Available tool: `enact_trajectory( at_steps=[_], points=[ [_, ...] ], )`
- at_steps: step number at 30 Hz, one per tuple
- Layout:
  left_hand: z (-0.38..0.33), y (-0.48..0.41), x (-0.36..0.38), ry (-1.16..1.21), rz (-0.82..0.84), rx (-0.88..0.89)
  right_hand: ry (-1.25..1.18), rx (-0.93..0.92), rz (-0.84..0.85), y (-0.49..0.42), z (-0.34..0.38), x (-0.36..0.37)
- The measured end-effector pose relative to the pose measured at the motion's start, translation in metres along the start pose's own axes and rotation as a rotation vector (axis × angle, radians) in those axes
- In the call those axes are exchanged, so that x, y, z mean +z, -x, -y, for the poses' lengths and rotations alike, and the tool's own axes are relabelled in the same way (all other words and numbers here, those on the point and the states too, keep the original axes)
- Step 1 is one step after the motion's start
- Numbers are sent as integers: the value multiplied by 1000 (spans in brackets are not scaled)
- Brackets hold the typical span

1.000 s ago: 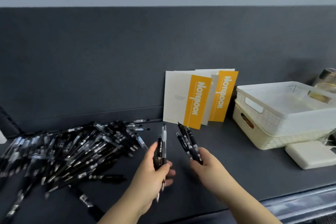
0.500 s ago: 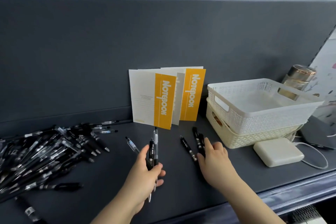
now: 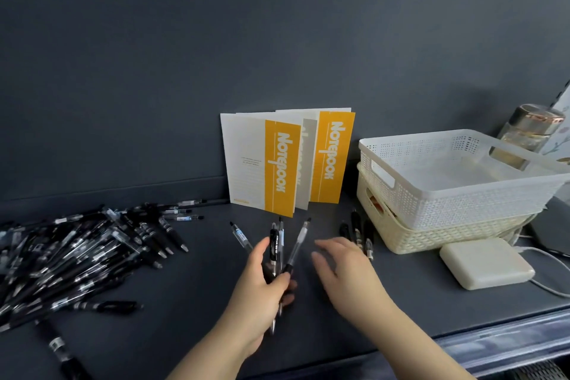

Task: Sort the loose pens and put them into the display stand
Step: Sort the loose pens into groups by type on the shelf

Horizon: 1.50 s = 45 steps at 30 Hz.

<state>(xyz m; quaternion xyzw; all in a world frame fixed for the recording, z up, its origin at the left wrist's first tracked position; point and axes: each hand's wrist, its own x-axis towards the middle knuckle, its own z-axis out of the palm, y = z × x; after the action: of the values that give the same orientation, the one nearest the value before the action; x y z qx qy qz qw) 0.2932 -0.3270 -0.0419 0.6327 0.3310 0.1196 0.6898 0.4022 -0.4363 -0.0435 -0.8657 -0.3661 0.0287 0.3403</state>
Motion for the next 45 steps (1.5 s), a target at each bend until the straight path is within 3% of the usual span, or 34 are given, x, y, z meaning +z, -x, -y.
enact_trajectory(
  at_steps=[3,6,8,12,17,21,28,34,40,45],
  points=[
    [-1,4,4,48,71,30,-395,182,235,-2,17,6],
    [-3,7,5,22,105,40,-806,354,330,-4,23,11],
    [-2,6,4,-14,75,41,-854,372,346,-5,24,11],
    [2,1,-2,-173,-56,63,-755,373,327,-9,21,17],
    [-5,-5,-16,-157,-196,44,-586,367,303,-23,19,16],
    [-10,-7,-17,-98,-185,50,-534,318,359,-26,25,18],
    [-5,-12,-14,-55,-186,15,-137,209,312,-26,12,6],
    [-7,-14,-25,-139,-249,37,-140,157,325,-25,40,41],
    [-2,-16,-38,-116,-274,-15,72,12,276,-15,42,44],
    [-4,-16,-34,-123,-296,47,-4,-1,201,-13,44,43]
  ],
)
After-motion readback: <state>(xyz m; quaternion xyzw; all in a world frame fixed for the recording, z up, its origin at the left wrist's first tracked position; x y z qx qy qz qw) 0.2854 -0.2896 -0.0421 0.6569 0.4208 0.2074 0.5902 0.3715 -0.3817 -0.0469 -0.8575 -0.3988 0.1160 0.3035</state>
